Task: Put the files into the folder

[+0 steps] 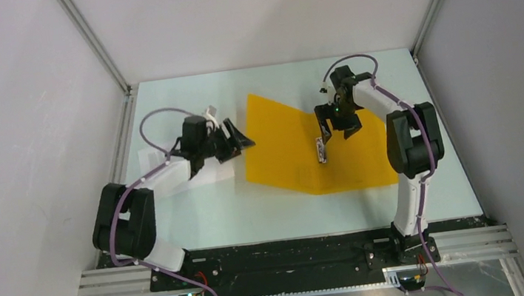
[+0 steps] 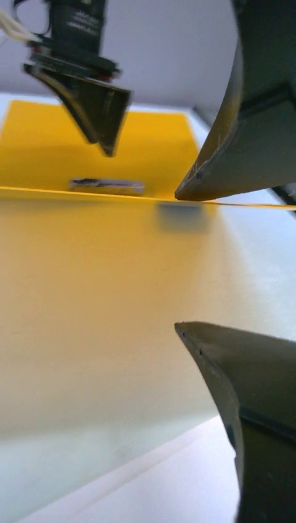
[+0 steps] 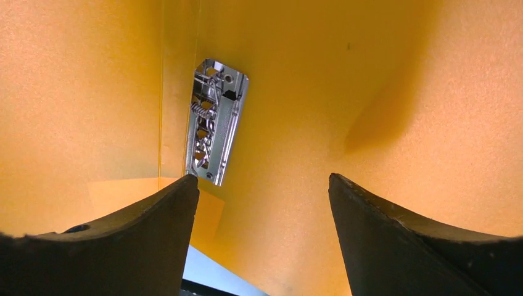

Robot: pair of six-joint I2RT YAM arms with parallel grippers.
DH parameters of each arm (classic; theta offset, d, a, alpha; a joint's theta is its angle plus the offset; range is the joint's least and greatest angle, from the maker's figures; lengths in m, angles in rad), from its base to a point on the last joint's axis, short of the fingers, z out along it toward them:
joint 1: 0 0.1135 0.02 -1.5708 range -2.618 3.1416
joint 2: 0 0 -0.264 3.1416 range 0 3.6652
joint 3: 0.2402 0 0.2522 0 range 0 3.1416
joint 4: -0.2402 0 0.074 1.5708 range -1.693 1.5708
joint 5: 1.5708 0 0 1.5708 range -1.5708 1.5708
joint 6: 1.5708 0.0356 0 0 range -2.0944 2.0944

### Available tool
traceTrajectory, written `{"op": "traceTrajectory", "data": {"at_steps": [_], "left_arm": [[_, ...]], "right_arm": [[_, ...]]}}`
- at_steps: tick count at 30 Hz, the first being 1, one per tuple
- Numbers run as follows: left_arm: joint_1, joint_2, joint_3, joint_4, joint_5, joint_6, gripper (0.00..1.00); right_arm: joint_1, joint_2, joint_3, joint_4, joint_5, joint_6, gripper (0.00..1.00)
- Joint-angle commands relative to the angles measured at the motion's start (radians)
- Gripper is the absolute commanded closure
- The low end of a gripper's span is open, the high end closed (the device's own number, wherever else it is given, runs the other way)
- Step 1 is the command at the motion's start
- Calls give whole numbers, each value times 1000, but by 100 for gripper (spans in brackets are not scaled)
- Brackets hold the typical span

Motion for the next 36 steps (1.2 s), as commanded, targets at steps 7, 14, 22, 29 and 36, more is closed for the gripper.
{"op": "traceTrajectory", "data": {"at_steps": [7,14,22,29,36], "left_arm": [[-27,13,595,-328,-478,451,15],[-58,208,846,-283,-188,348,21],[-88,199,722,-189,-201,263,24],[-58,95,546,-189,-241,260,26],[-64,186,545,-170,-228,220,29]], "right_arm": [[86,15,65,87,50,-75,19],[159,62,66,145,85,-117,17],[259,105,58,212,138,-187,17],[299,81,26,212,110,-182,15],[263,-64,16,135,112,-170,13]]}}
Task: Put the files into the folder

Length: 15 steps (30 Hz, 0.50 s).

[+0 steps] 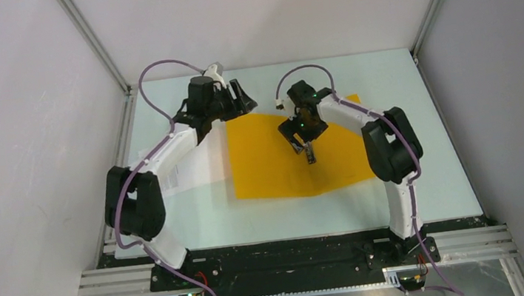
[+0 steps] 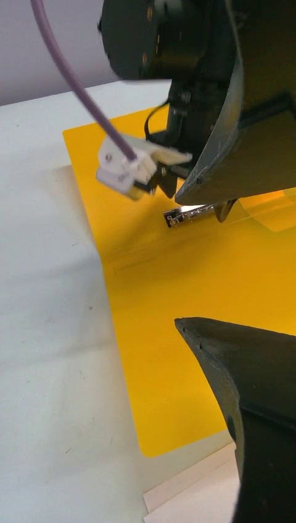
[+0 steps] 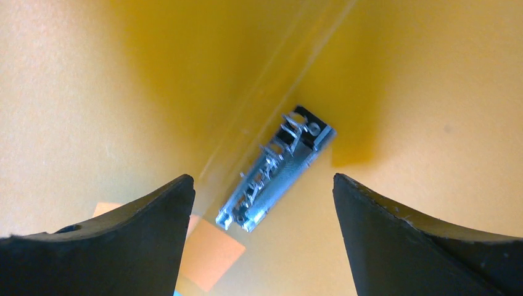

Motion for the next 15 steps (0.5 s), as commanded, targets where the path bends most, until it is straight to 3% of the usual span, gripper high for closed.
{"op": "traceTrajectory", "data": {"at_steps": [1,7,10,15], "left_arm": [[-8,67,47,46,18,-44,30],[-44,199,139,64,59,-141,37],[-88,239,159,71,45,-188,38],[-162,305,161,68,-22,-276,37]], "right_arm": [[-31,-160,-8,-47,-3,10,13],[-79,-253,-80,-82,17,74,18],[-129,-271,-133,-87,25,93,34],[-197,-248,-155,-104,-15,120,51]]}}
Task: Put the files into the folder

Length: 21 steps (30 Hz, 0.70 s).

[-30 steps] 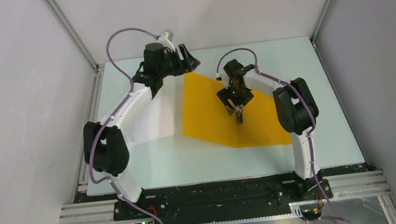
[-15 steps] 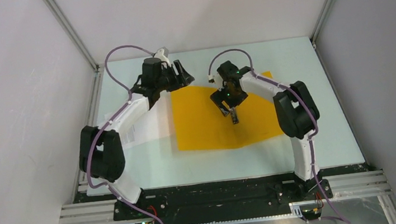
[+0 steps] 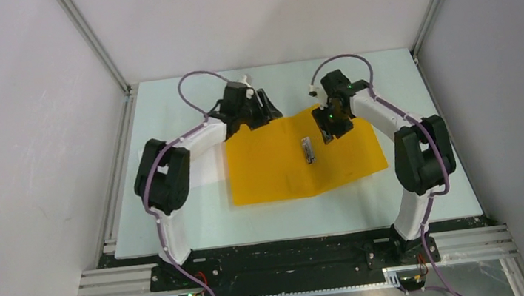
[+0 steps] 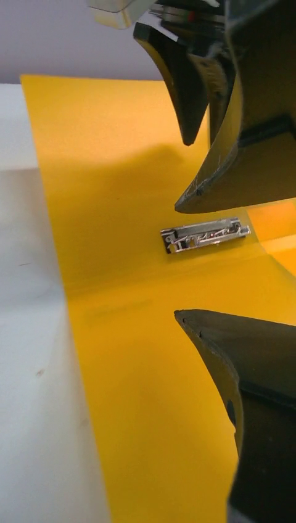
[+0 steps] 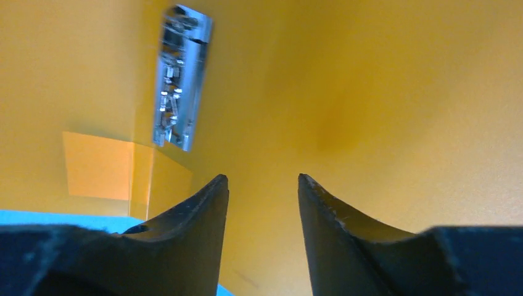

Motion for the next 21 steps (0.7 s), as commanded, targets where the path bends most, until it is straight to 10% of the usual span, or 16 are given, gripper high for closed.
{"op": "traceTrajectory", "data": {"at_steps": [1,5,21], "left_arm": [[-77,53,41,24,-59,-117,38],[-119,127,57,-7,-70,-194,44],[-157,203,39,-22,-40,-159,53]], "right_arm": [[-53,13,-14,-30,-25,39,65],[-64,52,-4,-38,-33,40,100],[-138,219,55,-77,-92,17,100]]}}
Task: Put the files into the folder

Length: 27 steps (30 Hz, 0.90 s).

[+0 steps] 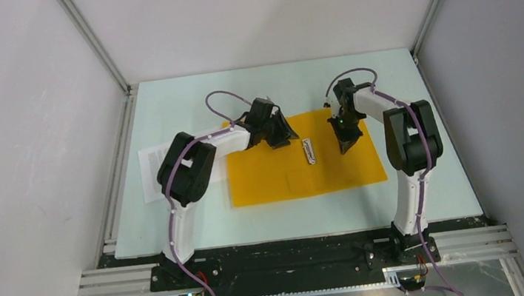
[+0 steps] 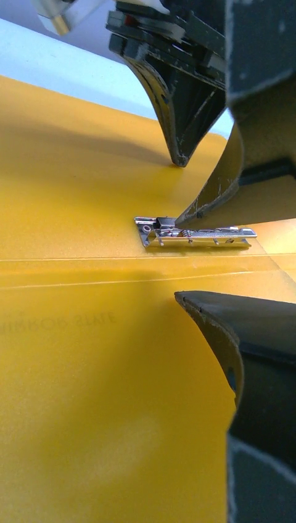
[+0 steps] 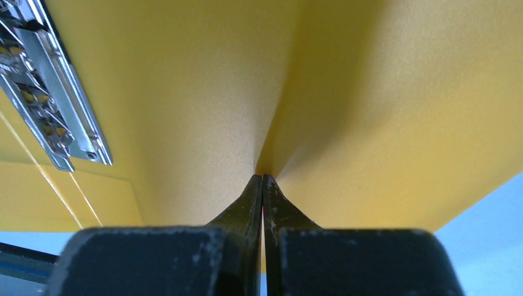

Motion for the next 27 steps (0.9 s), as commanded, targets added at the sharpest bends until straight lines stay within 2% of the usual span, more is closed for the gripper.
{"op": "traceTrajectory", "data": {"at_steps": [1,5,10,18,27], "left_arm": [[-8,18,3,-11,-2,72,54],[-2,8,-3,-22,-23,76,60],[-14,59,59,-16,-12,79,62],[-46,102,82,25,2,34,64],[-65,75,65,-18,-38,39,73]], "right_arm": [[15,7,62,-8,-22,29,100],[46,7,65,-7,-32,17,100],[83,15,21,0,7,40,100],[77,10,34,20,22,71,100],[76,36,84,7,13,95,100]]}}
